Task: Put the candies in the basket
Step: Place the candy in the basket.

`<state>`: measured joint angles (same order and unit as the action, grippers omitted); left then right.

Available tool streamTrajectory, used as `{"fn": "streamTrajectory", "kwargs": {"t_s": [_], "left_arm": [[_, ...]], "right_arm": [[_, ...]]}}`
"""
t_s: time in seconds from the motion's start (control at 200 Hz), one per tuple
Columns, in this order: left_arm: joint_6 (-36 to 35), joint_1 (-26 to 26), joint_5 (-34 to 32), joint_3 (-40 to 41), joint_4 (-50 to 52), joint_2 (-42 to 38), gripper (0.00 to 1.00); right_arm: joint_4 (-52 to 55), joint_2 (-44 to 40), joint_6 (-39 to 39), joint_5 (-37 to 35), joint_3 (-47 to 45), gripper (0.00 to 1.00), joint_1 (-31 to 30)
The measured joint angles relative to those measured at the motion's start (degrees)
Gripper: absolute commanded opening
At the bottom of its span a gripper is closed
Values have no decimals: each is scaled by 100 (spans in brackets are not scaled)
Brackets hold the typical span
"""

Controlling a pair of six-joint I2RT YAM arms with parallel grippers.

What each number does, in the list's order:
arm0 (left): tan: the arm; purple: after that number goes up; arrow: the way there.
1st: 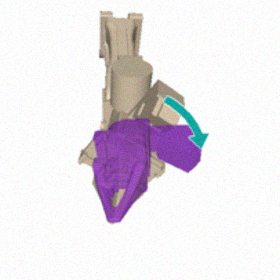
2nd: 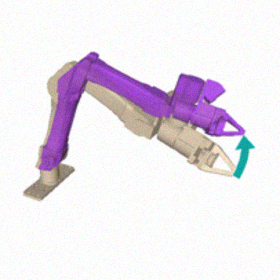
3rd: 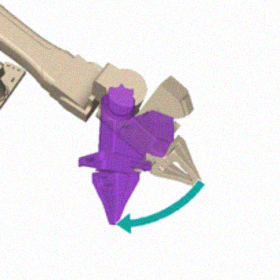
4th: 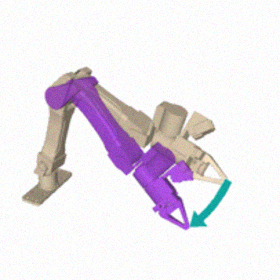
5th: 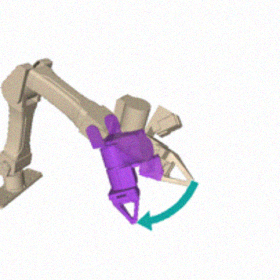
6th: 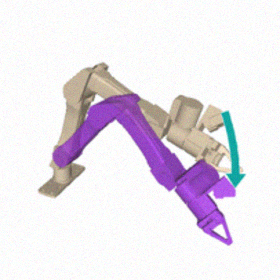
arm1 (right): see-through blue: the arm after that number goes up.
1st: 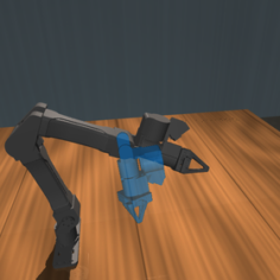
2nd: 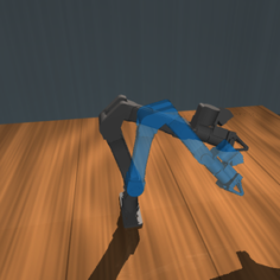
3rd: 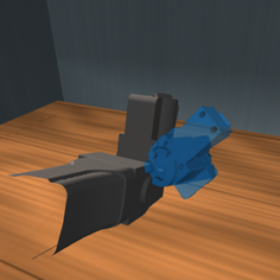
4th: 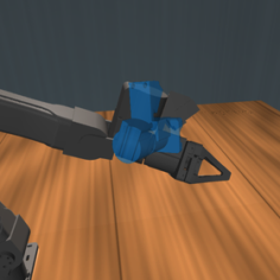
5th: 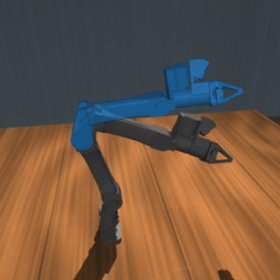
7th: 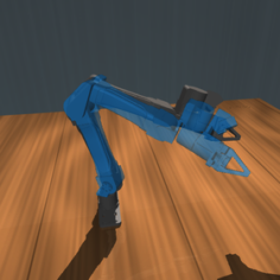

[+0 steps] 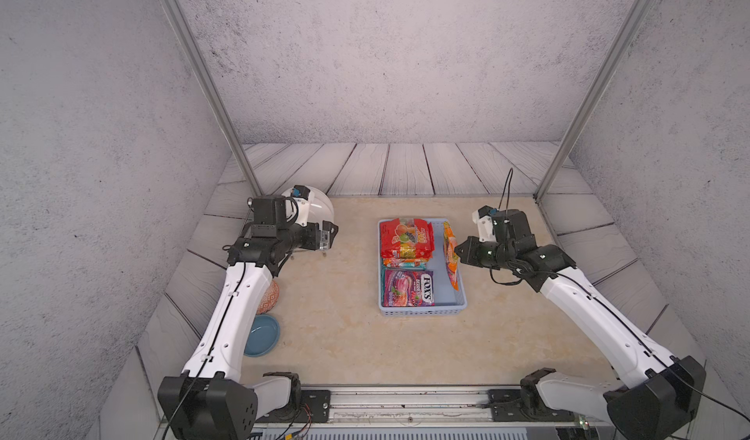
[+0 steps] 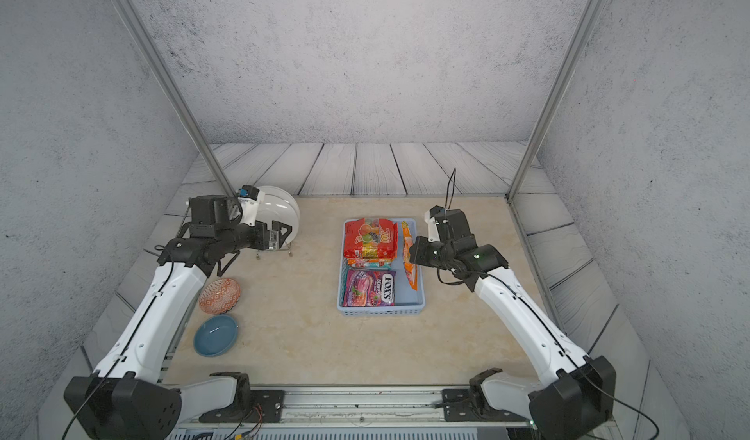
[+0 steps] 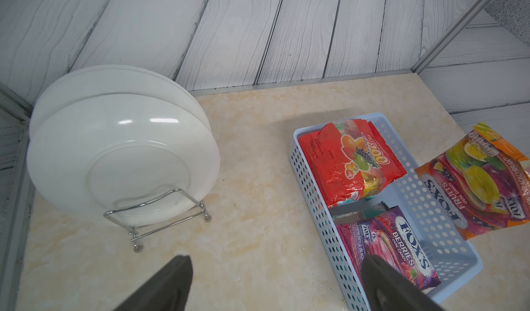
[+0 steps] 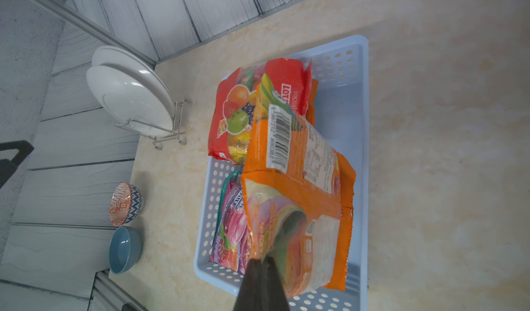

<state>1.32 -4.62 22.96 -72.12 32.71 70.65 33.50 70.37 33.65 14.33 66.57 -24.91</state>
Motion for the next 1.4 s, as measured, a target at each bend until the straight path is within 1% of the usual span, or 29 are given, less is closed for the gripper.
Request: {"fn": "streamTrajectory", "kwargs": {"t_s": [0.3,0.52,0.791,0.991,1.141,1.306,1.331,1.401], "left_arm": [[22,4,68,-4,-9,59,98],[61,11,90,-4,-28,76,98],[83,11,133,-4,-74,76,98],[103,9,149,-4,-87,76,98],[103,9,155,-4,-79,74,98],[103,9,155,0,-122,74,98],[103,9,157,0,-122,74,99],[101,9,173,0,-118,74,98]], "right_arm": [[-35,133,57,37,-81,0,-323],[-39,251,81,15,-107,0,-732],[63,632,221,61,-17,0,-793],[57,1045,356,120,271,0,-992],[232,1578,354,186,776,0,-1224],[490,1974,308,221,1167,0,-1419],[546,2037,304,225,1237,6,-1438],[649,2218,280,249,1410,31,-1523]]}}
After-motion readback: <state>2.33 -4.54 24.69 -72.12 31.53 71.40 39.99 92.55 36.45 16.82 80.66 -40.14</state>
